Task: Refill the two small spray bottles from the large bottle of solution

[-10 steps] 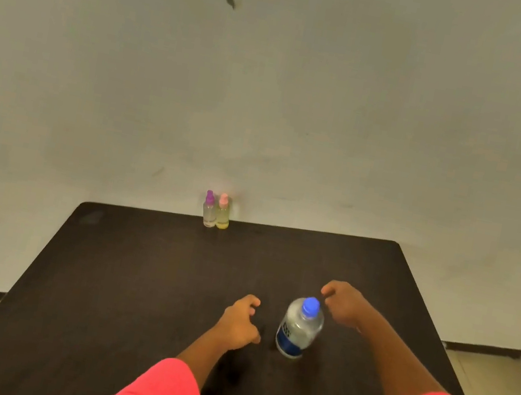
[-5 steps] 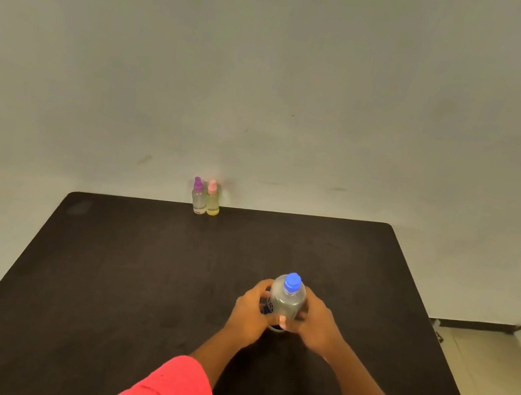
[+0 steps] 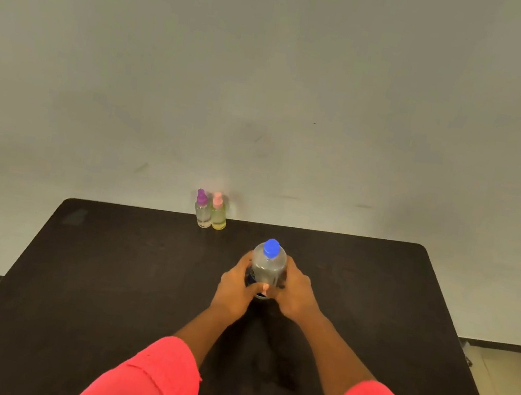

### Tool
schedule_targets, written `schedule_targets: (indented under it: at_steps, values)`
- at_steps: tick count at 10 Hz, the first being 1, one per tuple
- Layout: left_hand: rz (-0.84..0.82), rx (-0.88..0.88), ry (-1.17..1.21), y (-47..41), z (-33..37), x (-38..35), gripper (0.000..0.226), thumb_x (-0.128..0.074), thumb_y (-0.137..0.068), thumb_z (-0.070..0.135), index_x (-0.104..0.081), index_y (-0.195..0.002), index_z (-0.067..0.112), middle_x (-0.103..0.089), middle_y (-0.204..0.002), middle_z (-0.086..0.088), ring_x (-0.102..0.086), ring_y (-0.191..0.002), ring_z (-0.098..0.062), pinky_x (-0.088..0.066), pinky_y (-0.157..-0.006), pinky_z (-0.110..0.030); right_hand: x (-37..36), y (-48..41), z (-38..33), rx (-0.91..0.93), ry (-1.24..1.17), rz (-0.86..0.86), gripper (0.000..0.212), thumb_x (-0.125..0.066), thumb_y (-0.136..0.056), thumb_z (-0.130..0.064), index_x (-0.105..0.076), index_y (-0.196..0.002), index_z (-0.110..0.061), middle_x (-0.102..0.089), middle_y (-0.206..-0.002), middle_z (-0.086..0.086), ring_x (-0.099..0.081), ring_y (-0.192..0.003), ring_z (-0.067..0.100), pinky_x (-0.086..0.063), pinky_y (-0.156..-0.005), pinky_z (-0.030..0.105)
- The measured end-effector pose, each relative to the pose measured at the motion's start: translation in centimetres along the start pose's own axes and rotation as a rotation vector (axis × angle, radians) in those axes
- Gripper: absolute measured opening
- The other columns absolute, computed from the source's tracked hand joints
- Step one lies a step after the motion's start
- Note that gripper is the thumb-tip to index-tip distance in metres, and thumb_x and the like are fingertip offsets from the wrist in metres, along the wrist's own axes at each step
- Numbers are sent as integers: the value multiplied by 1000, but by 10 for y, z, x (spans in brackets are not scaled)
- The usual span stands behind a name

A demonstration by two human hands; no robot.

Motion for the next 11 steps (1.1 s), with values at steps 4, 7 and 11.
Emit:
schedule_targets:
  at_steps: [4,7,11]
  values:
    - [16,-18,-118,-99,8,26,59,-66,-87,12,-37,-138,11,-57,-129,-9,-55,-117,-23,-44,-101,-36,13,-88,-35,53,54,105,65,-69,-85,-14,-33,-140,-9,-59,-124,14,-58,-112,29,-45,-88,28]
    - [-4,-29,-180,-129,6,30,51,-66,-87,18,-42,-131,8,-59,-123,-10,-58,-111,-25,-48,-96,-39,13,-110,-34,10,59,151,54,-67,-87,-14,-40,-133,-6,-58,-124,15,-58,-109,29,-45,-86,28]
    - [104,24,-120,-93,18,40,72,-67,-86,28,-27,-145,16,-48,-138,-6,-53,-120,-25,-44,-101,-44,17,-88,-36,-72,54,195,77,-66,-85,-7,-20,-147,-11,-41,-143,14,-45,-128,31,-42,-100,36]
Point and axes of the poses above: each hand's wrist, its own y-axis away from the middle knuckle, its own x-axis out of the back of the hand, z = x × y, the point moved 8 cm from there along -y, towards the middle knuckle
